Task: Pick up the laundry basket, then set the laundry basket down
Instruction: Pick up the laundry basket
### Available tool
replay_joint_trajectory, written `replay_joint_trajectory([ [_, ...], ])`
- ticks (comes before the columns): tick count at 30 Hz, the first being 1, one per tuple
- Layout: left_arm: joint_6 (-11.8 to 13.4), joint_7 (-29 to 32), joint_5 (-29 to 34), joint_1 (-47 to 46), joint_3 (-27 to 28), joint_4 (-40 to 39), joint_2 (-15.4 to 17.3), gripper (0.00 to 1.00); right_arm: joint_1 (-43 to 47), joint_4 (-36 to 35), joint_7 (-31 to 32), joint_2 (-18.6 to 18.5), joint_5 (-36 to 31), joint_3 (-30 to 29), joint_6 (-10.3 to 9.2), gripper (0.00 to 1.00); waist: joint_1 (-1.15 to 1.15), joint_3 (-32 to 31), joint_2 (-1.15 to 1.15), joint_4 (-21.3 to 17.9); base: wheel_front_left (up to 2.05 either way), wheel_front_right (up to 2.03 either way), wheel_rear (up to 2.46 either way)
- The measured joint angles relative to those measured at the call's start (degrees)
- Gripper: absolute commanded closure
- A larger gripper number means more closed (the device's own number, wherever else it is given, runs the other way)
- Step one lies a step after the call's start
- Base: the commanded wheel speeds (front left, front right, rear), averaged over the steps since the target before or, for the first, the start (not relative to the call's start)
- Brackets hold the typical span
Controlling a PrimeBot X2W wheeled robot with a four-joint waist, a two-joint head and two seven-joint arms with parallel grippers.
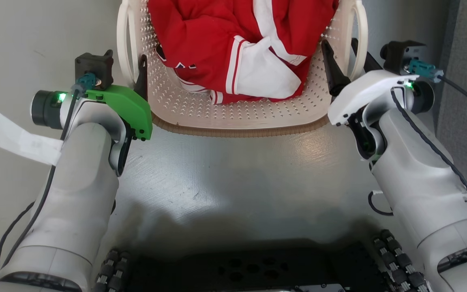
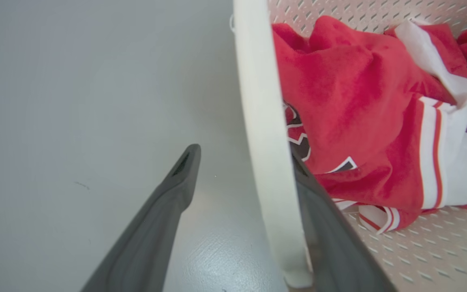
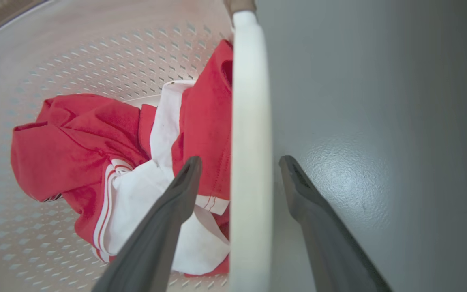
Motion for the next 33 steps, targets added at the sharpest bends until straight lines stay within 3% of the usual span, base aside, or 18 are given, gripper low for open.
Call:
replay_joint_trajectory([
  [2,-0.34,0.05,-0.31,-0.20,-0.44,0.66,0.00,0.00,-0.51,0.38,0.00,-0.01,0.30,0.46,0.00,0.00,0.00,0.08,0.00,-0.06,0.00,0.00,0.00],
  [5,-0.93,0.10,-0.78,-0.54,-0.85,1.71,-0.04,0.26,-0.95,0.89,-0.01,-0.01,1.15,1.15,-0.01,0.04,0.00,0.16,0.00,-0.15,0.00,0.00,0.00],
  [6,-1.03,0.12,-1.13,-0.77,-0.92,1.99,-0.13,0.44,-1.01,1.11,-0.01,-0.01,1.41,1.36,0.00,0.24,0.00,0.18,0.00,-0.19,0.00,0.00,0.00],
  [7,-1.16,0.13,-1.49,-0.93,-1.01,2.18,-0.21,0.55,-1.05,1.38,-0.01,-0.01,1.55,1.52,-0.01,0.43,0.00,0.21,0.00,-0.23,0.00,0.00,0.00],
  [9,-1.19,0.12,-1.90,-1.14,-1.24,2.54,-0.30,0.83,-1.31,1.88,-0.01,-0.01,1.92,1.77,-0.01,0.66,0.00,0.25,0.00,-0.31,0.00,0.00,0.00],
  [10,-1.25,0.12,-1.94,-1.31,-1.37,2.78,-0.32,1.00,-1.58,2.12,-0.01,-0.01,2.09,1.89,-0.01,0.87,0.00,0.26,0.00,-0.34,0.00,0.00,0.00],
  [11,-1.55,0.12,-1.98,-1.54,-1.58,3.11,-0.35,1.00,-1.87,2.26,-0.02,-0.01,2.25,2.03,-0.02,1.00,0.00,0.28,0.00,-0.38,0.00,0.00,0.00],
  [33,-1.59,-0.74,-6.28,-1.80,-4.17,7.93,-1.35,1.00,-3.07,8.16,-1.04,0.98,6.03,4.28,-0.29,1.00,0.00,-4.11,0.00,-0.53,0.00,0.00,0.00],
])
